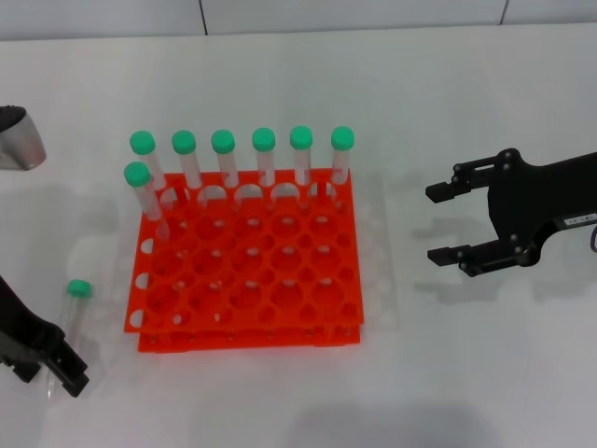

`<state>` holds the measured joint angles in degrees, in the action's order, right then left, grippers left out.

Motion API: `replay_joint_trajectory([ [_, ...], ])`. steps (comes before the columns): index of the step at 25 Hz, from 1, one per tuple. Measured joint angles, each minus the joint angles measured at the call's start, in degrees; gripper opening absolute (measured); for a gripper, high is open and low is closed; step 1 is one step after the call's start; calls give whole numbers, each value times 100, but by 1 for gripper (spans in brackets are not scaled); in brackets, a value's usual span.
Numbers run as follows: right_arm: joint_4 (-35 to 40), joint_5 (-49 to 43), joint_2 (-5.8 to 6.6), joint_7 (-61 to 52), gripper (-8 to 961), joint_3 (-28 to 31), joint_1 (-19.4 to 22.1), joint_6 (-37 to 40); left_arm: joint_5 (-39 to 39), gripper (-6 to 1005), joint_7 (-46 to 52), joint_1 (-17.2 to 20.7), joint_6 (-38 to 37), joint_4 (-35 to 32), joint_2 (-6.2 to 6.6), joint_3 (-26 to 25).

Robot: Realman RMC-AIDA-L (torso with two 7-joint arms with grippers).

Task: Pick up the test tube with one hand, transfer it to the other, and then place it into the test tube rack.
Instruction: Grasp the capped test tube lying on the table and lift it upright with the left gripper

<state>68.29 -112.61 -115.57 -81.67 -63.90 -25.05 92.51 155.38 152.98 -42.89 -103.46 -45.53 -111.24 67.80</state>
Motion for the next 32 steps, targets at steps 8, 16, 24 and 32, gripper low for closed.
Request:
replay_joint_trajectory([
  [8, 0, -7, 0, -3, 703, -58, 0, -1, 146, 630, -2, 0, 39, 53, -21, -1],
  [16, 4, -15, 0, -13, 702, -200, 0, -171, 241, 361, 16, 1, 188, 55, -62, -10],
  [24, 0, -25, 0, -19, 703, -266, 0, -231, 407, 294, 18, -8, 294, 59, -136, 12],
  [32, 0, -24, 0, -30, 702, -289, -3, -250, 475, 226, 26, -17, 337, 23, -161, -95],
])
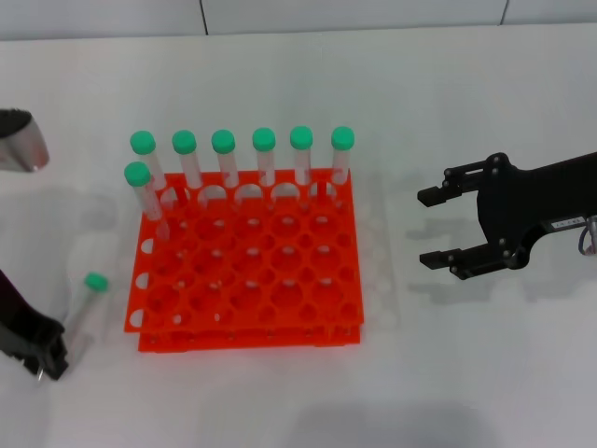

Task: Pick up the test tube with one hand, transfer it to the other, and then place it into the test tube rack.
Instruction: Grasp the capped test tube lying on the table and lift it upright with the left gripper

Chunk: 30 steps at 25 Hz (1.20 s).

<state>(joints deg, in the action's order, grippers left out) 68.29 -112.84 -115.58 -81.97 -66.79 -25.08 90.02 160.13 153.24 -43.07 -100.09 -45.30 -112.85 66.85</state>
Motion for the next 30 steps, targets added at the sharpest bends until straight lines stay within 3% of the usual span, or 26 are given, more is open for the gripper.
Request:
replay_joint_trajectory([
  [3, 0, 2, 0, -4, 702, 6, 2, -2, 10, 198, -7, 48, -89, -250, 11, -236],
  [10, 31, 13, 6, -65, 702, 13, 8, -2, 69, 203, 60, 496, -568, -1591, 92, -562],
  [18, 86, 6, 25, -164, 703, 48, -2, 10, 71, 207, -107, 902, -514, -2722, 234, -1153],
  [23, 158, 1, 27, -241, 703, 58, 7, 12, 48, 211, -404, 1059, -264, -3429, 98, -1293],
  [30, 213, -1, 35, -266, 703, 62, 21, 33, -369, 215, -1057, 1060, 338, -3668, -142, -1282],
])
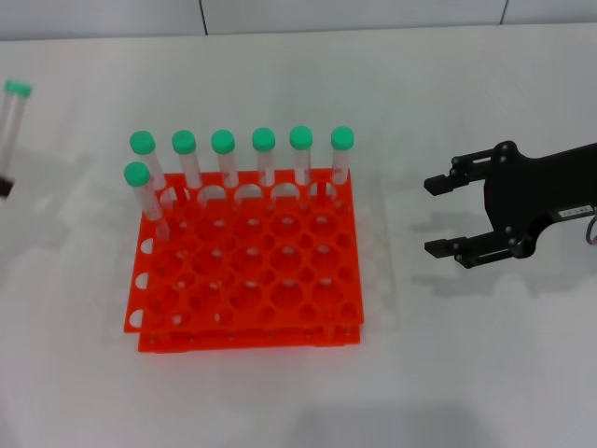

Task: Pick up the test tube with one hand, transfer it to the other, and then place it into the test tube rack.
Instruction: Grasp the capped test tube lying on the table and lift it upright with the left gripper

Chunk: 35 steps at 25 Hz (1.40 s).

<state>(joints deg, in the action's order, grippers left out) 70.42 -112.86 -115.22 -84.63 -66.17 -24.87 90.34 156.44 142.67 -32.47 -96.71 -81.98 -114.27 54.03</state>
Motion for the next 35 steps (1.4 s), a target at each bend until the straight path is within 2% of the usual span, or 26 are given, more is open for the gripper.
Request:
replay_joint_trajectory([
  [12, 25, 1, 7, -10, 702, -1, 6, 1, -1244, 222, -740, 12, 378, -679, -59, -2],
  [16, 25, 1, 9, -10, 702, -1, 11, -28, -1875, 225, -1342, 45, 370, -704, -173, -2],
  [20, 25, 1, 5, -10, 702, -1, 21, -31, -2449, 227, -1824, 122, 396, -686, -223, -4],
  [26, 18, 34, -6, -12, 703, -1, 21, -43, -3043, 231, -2388, 236, 406, -493, -242, -7],
  [32, -8, 45, -20, -38, 703, -1, -10, -130, -3641, 235, -3314, 326, 418, 168, -280, -9],
  [35, -10, 50, -27, -100, 703, -2, -27, -188, -3783, 236, -3840, 390, 547, 492, -349, -27],
])
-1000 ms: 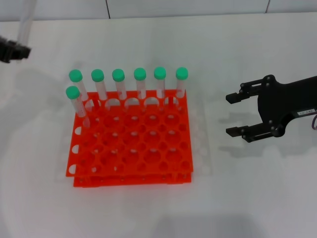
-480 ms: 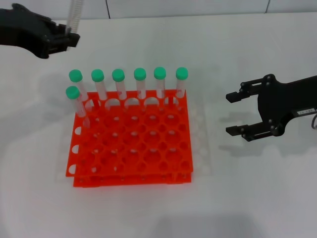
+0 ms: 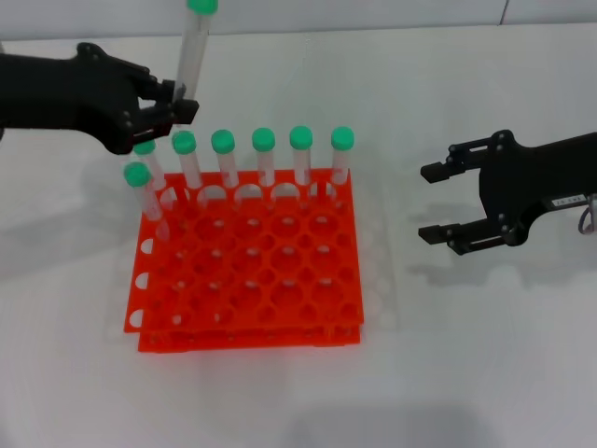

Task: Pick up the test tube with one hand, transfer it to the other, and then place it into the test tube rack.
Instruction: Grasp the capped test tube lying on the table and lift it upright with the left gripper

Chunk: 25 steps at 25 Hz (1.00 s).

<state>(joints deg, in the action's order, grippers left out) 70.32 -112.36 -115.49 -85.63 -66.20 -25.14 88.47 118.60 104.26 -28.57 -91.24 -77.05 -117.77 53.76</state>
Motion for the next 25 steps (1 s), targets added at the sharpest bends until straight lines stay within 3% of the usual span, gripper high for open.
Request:
replay_joint_trajectory([
  [6, -1, 15, -6, -67, 703, -7, -10, -115, -106, 240, -996, 135, 486, 510, -121, -4],
  [10, -22, 23, -12, -74, 702, -36, -21, -163, -632, 243, -1824, 221, 802, 985, -115, -29],
  [20, -77, 205, -17, -156, 702, -64, -48, -314, -1153, 249, -2579, 43, 896, 1919, -2, -35],
  [25, -136, 245, -17, -163, 702, -60, -60, -323, -1745, 252, -2641, -148, 661, 2674, 254, -38],
])
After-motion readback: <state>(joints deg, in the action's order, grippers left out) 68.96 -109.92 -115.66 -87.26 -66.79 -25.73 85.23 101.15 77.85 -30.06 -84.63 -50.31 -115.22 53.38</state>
